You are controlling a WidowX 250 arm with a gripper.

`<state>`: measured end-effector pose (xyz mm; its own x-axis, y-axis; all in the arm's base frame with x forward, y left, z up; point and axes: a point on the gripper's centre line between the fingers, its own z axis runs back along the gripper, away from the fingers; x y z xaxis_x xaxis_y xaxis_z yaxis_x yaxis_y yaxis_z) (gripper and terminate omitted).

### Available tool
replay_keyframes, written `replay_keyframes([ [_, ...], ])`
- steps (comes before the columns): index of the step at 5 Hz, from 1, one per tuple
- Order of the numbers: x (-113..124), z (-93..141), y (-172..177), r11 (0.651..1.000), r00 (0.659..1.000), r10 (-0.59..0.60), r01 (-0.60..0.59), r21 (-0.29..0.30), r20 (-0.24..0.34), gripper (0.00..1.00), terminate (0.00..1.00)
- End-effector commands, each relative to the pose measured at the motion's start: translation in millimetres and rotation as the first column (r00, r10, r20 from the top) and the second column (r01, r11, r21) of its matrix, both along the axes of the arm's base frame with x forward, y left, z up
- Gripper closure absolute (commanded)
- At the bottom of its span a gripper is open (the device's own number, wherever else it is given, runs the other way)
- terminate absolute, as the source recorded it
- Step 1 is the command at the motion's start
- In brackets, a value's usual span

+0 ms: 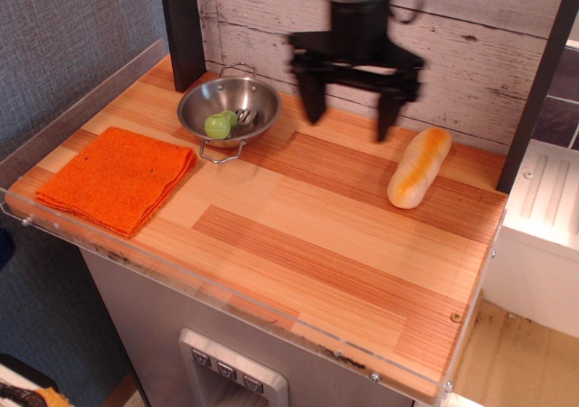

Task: Move the hot dog towards the top of the table.

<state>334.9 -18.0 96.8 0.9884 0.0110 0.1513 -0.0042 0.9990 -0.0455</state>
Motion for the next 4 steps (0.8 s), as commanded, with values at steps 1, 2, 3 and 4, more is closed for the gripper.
replay_keyframes([
  [1, -27.7, 5.6, 42.7, 1.0, 1.0, -0.001, 0.001, 0.03, 0.008, 0.0, 0.0],
  [2, -34.5, 1.5, 52.2, 0.997, 0.999, 0.046, -0.046, 0.055, 0.015, 0.0, 0.0],
  [3, -34.5, 1.5, 52.2, 0.997, 0.999, 0.046, -0.046, 0.055, 0.015, 0.0, 0.0],
  [4, -34.5, 1.5, 52.2, 0.997, 0.999, 0.046, -0.046, 0.055, 0.015, 0.0, 0.0],
])
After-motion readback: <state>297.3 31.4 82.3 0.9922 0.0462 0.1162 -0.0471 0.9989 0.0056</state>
